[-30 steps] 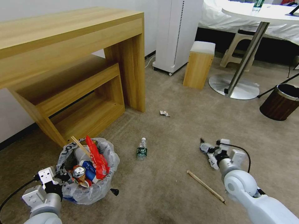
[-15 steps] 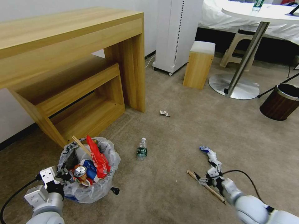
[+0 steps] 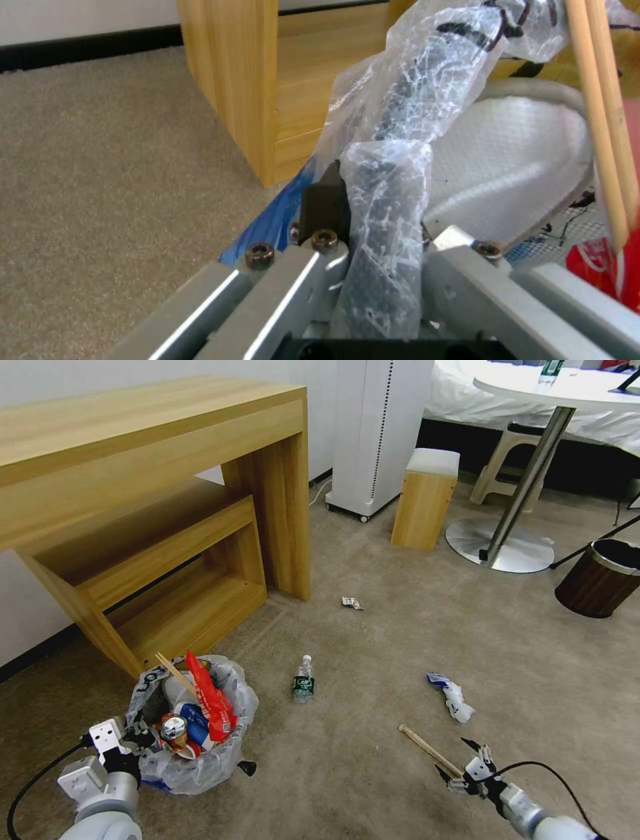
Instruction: Pick up the trash bin and place the garbage on the floor into it.
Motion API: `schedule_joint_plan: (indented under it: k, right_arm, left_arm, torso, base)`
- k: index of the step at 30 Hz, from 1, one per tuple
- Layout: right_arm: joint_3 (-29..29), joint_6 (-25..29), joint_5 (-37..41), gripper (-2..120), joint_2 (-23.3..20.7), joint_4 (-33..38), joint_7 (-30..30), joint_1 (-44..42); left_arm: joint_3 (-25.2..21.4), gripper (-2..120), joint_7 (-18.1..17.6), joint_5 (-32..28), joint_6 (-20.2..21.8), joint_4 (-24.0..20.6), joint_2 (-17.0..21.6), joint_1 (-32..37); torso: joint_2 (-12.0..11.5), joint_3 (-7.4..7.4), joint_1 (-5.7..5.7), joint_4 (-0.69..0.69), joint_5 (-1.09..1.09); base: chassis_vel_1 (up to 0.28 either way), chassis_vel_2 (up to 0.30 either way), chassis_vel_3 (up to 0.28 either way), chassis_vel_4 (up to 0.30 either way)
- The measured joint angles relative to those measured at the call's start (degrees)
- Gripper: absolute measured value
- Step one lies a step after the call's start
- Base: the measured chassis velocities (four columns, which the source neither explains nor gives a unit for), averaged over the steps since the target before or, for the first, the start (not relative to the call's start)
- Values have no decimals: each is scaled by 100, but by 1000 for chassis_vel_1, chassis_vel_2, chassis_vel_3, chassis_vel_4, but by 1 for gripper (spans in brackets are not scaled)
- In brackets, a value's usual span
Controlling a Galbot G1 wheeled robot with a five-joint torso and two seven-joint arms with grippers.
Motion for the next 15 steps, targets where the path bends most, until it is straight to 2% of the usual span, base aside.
schedule_joint_plan:
  k: [4,15]
  right_arm:
    - [-137,-259,201,100,465,-419,249,276]
    - [-126,-245,154,100,504,-716,223,212]
  left_arm:
    - [-26,1,21,-30,-47,47,45,0]
    - [-35,1,22,-69,-54,128,73,-81]
  torso:
    - [0,0,0,1,2]
    - [0,0,0,-2,0]
  base:
    - [0,0,0,0]
    - [0,0,0,0]
